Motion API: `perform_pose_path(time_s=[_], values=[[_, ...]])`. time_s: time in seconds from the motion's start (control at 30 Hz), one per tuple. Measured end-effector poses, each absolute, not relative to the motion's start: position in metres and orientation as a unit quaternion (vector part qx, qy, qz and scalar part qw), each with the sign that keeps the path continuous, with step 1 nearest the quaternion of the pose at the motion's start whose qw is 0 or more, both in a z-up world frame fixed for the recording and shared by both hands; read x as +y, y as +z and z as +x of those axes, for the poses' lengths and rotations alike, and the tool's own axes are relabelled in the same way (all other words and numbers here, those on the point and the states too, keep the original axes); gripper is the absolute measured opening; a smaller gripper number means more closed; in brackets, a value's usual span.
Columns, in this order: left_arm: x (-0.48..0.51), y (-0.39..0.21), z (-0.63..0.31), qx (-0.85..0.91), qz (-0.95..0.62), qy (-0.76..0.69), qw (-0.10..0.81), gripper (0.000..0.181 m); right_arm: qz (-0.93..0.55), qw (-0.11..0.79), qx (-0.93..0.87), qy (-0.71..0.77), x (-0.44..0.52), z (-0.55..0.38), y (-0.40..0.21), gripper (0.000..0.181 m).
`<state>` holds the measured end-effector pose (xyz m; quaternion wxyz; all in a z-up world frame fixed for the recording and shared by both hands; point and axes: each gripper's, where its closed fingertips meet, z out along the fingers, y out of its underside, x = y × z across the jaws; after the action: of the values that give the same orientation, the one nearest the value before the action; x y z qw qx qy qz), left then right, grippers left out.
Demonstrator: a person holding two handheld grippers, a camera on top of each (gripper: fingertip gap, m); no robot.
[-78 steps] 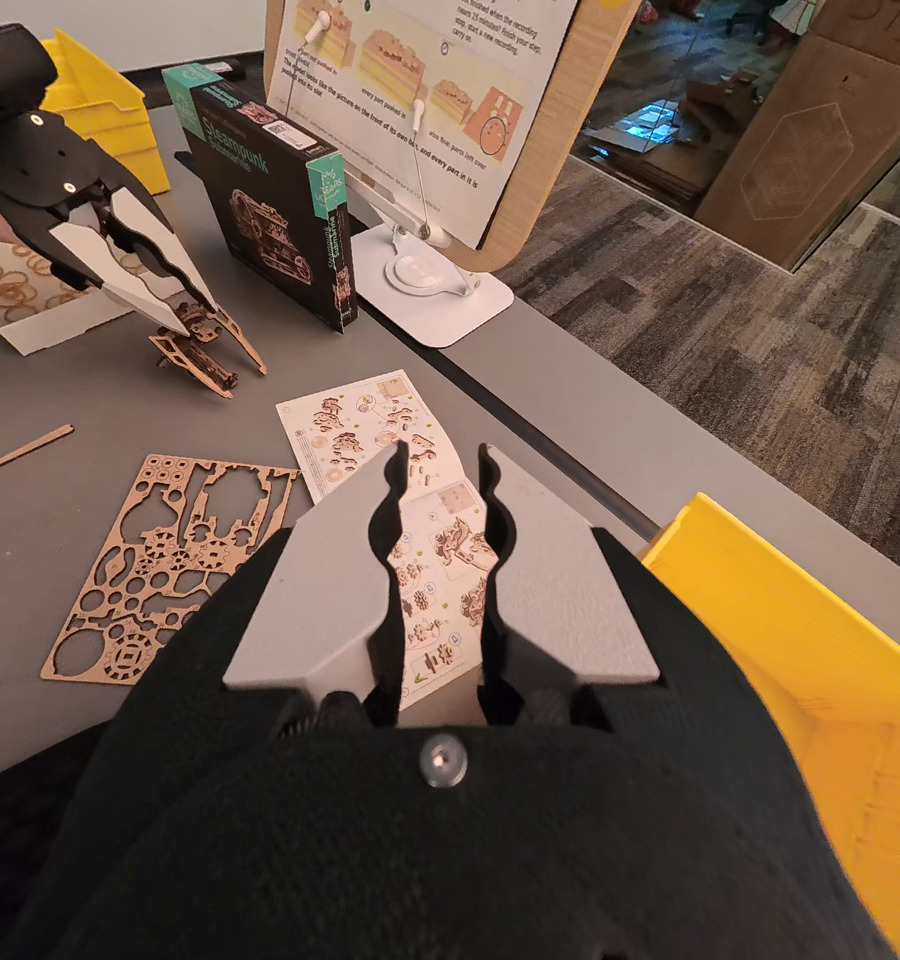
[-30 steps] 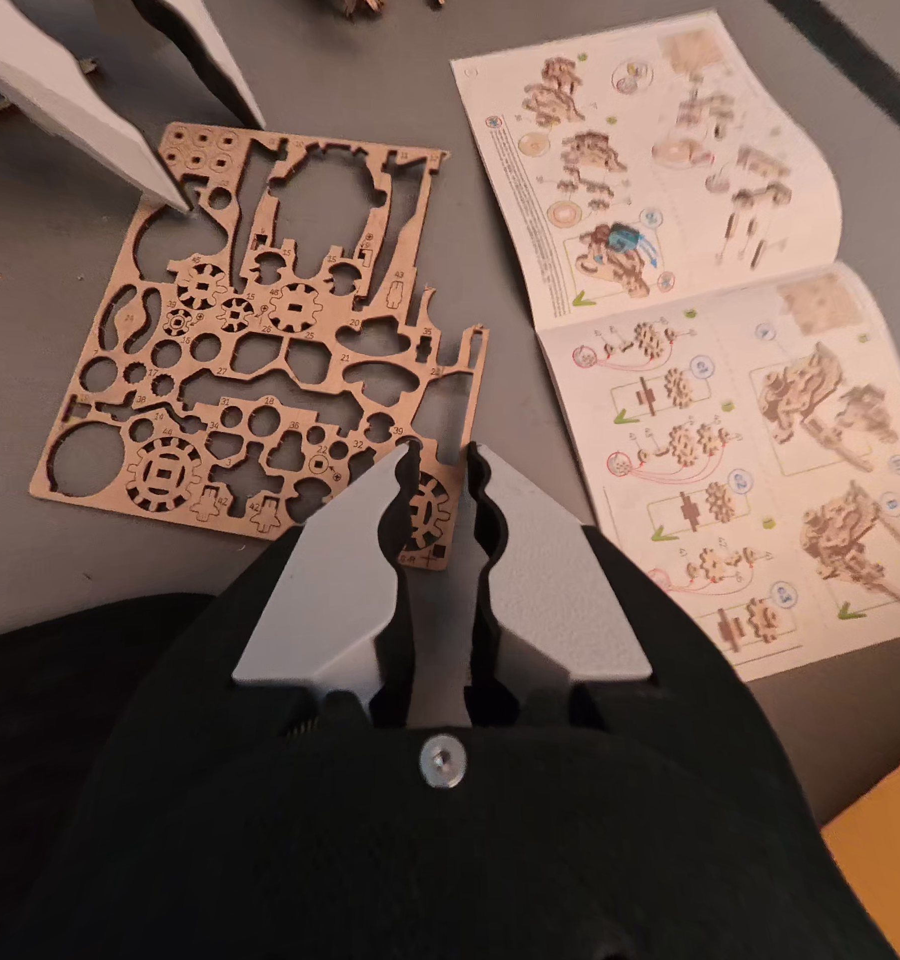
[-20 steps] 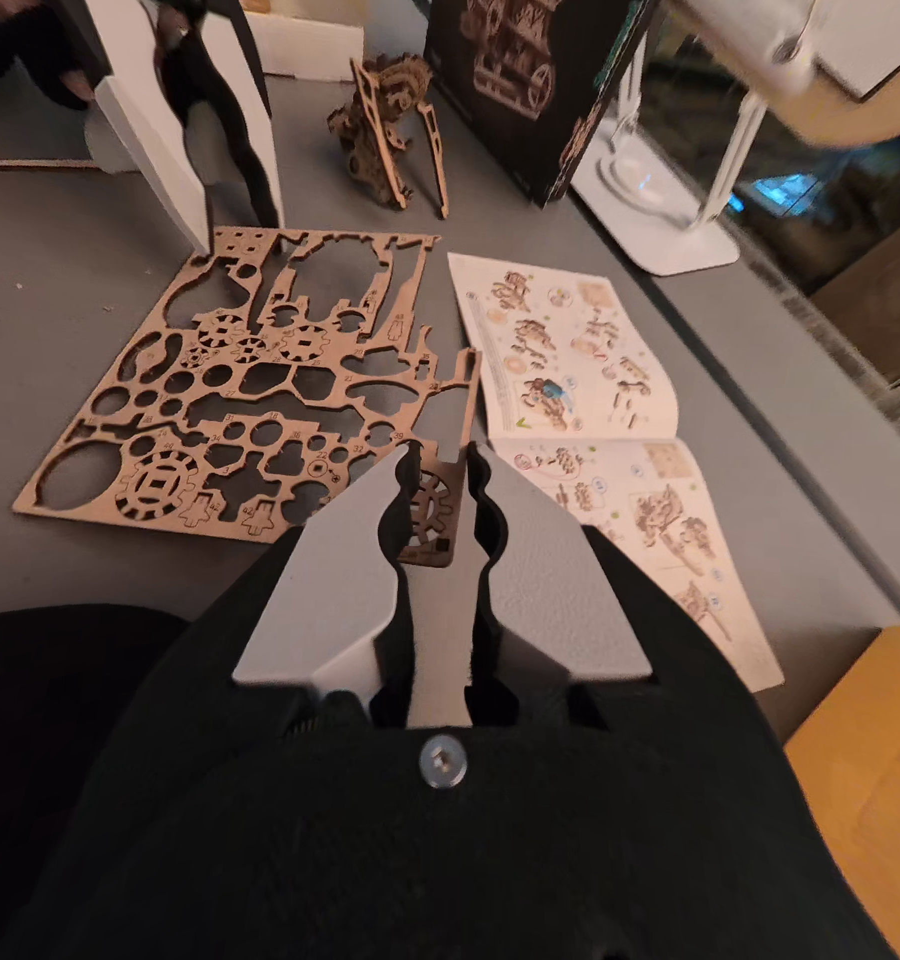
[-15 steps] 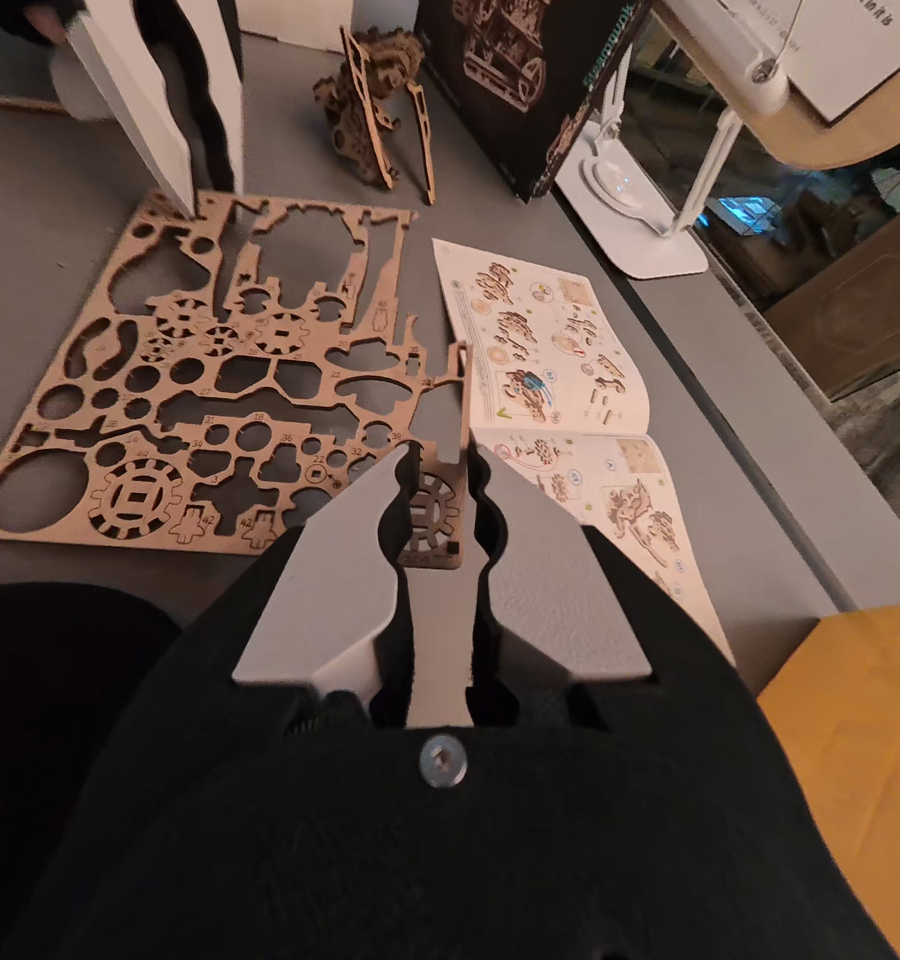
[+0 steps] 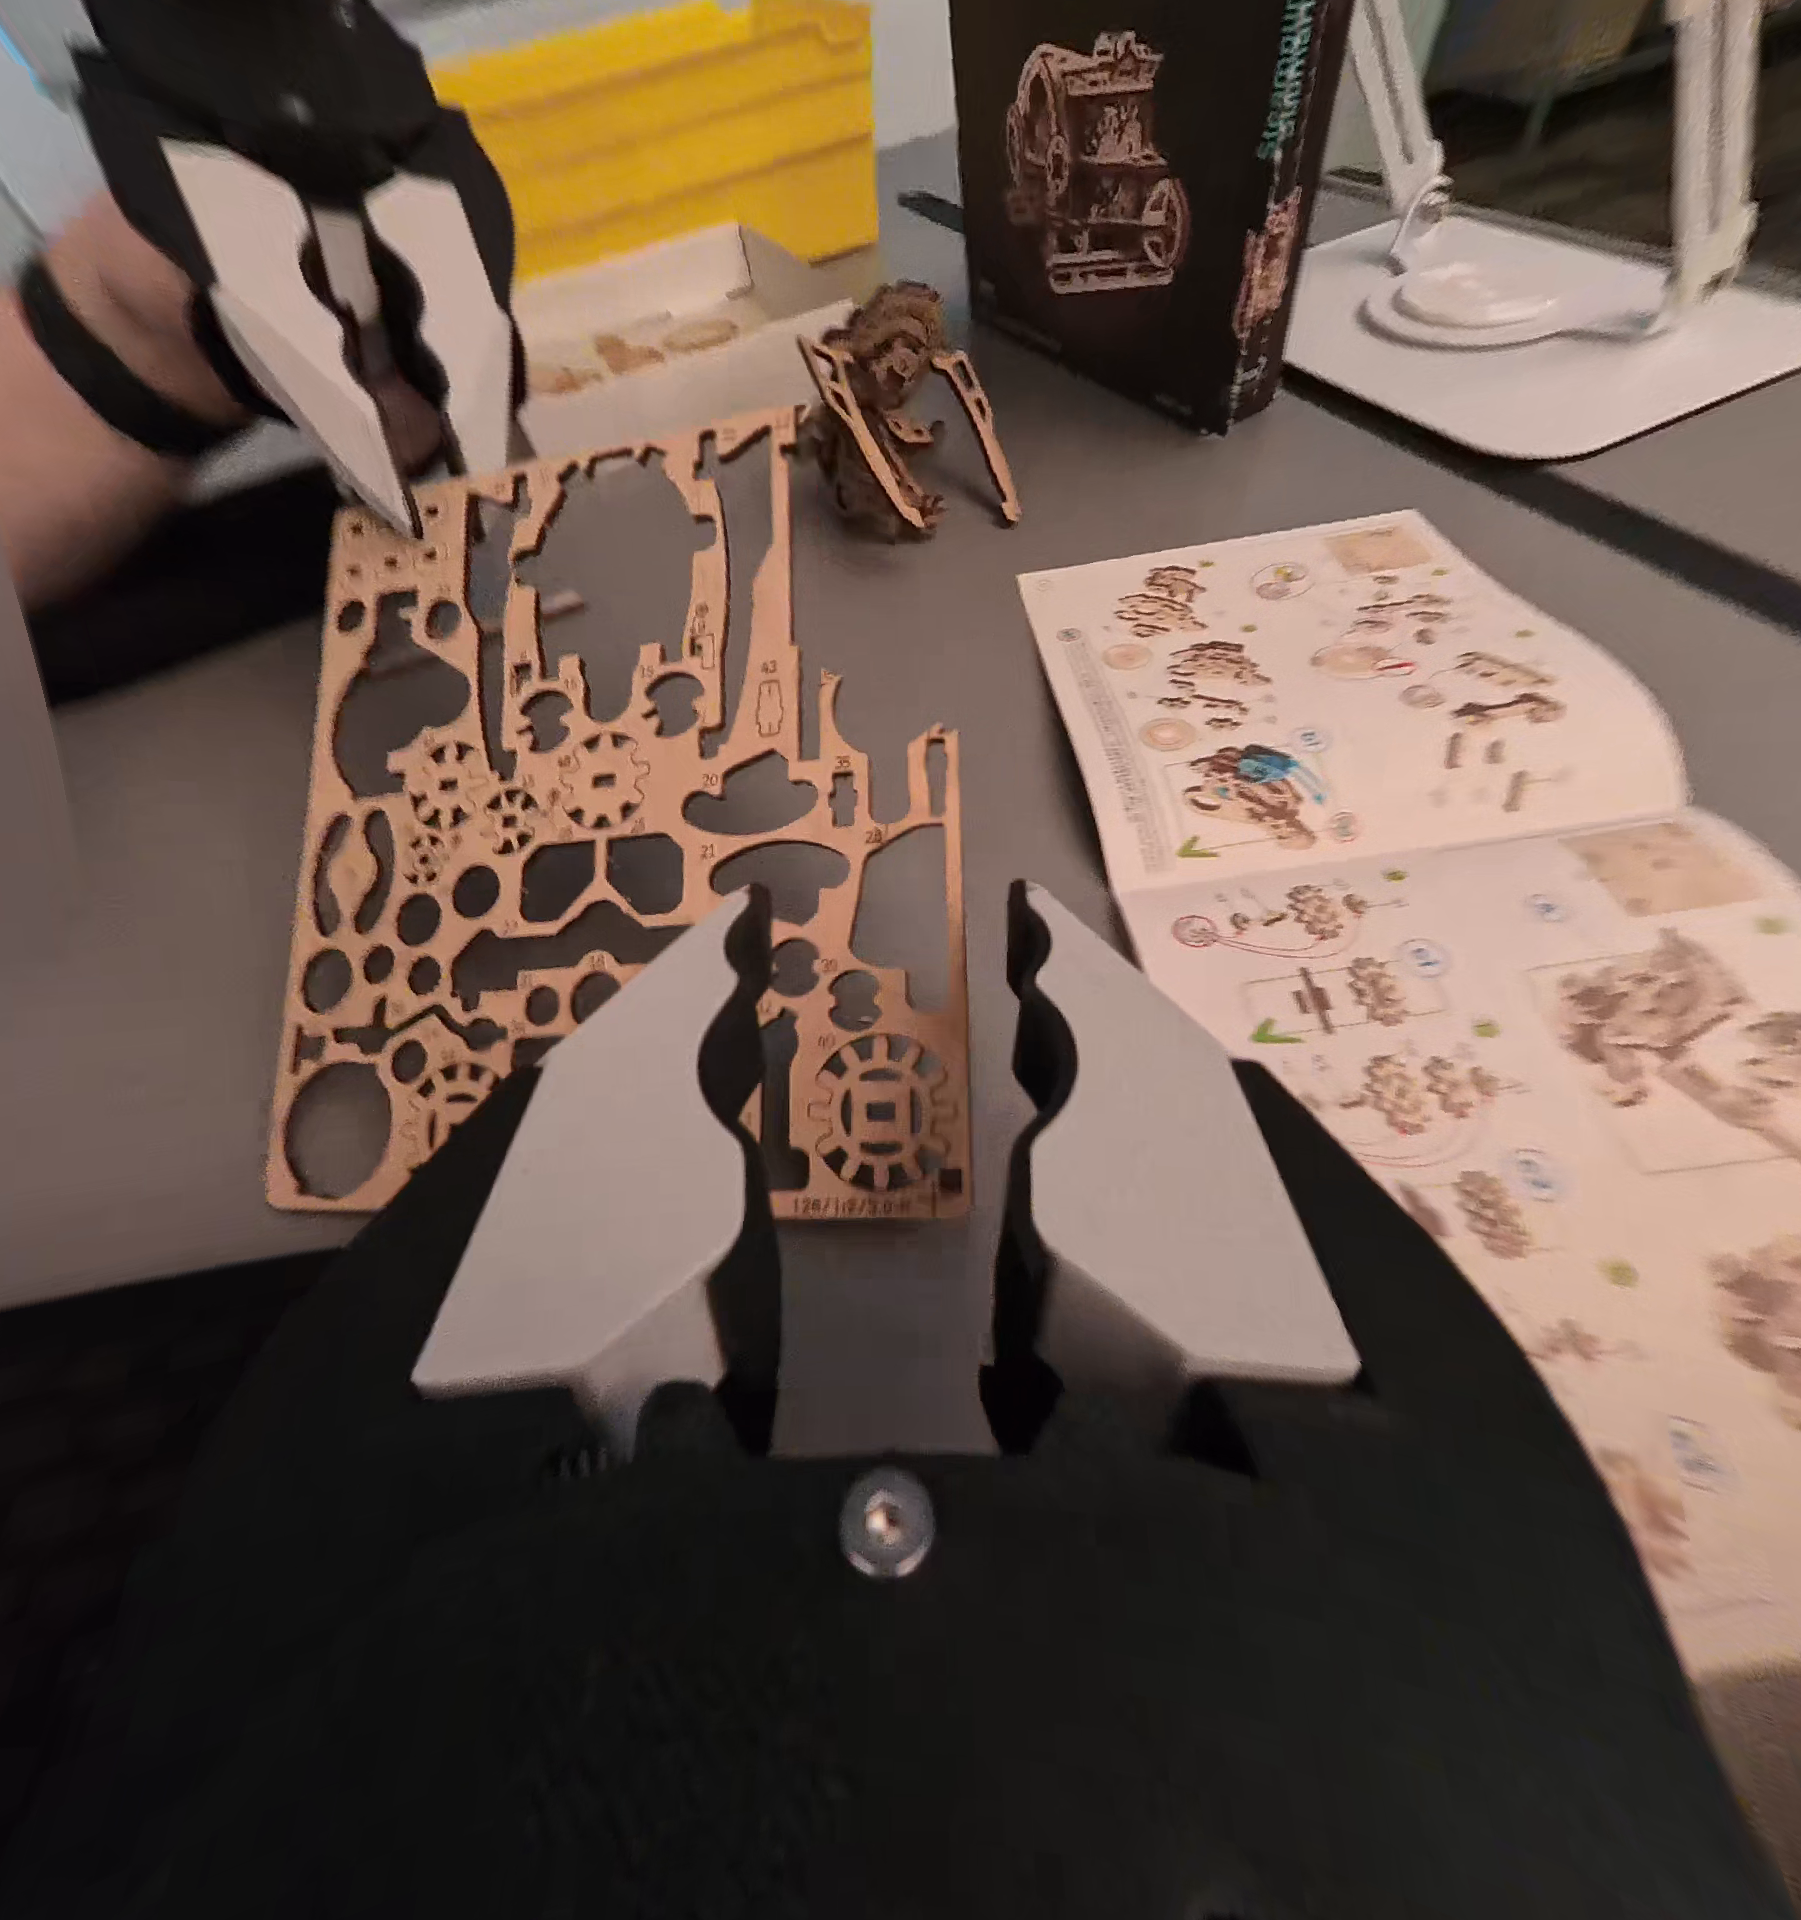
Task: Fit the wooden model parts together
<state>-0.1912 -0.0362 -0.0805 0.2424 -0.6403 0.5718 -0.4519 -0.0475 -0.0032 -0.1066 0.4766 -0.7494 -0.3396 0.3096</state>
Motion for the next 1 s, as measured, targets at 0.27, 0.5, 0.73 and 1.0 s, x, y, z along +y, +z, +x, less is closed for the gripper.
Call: perform_pose_path(time_s=[0.27, 0.5, 0.73, 1.0], values=[[-0.043, -0.061, -0.181, 0.617, -0.590, -0.451, 0.259, 0.010, -0.756, 0.351, -0.324, 0.448, -0.029, -0.055, -0.115, 0.023], [-0.018, -0.055, -0.174, 0.608, -0.602, -0.431, 0.287, 0.009, -0.770, 0.319, -0.293, 0.470, -0.032, -0.052, -0.113, 0.014], [0.013, -0.061, -0.173, 0.500, -0.666, -0.482, 0.273, 0.063, -0.732, 0.379, -0.279, 0.493, -0.026, -0.055, -0.090, 0.002], [0.008, -0.072, -0.196, 0.459, -0.695, -0.487, 0.264, 0.061, -0.682, 0.423, -0.328, 0.499, -0.035, -0.058, -0.077, 0.002]])
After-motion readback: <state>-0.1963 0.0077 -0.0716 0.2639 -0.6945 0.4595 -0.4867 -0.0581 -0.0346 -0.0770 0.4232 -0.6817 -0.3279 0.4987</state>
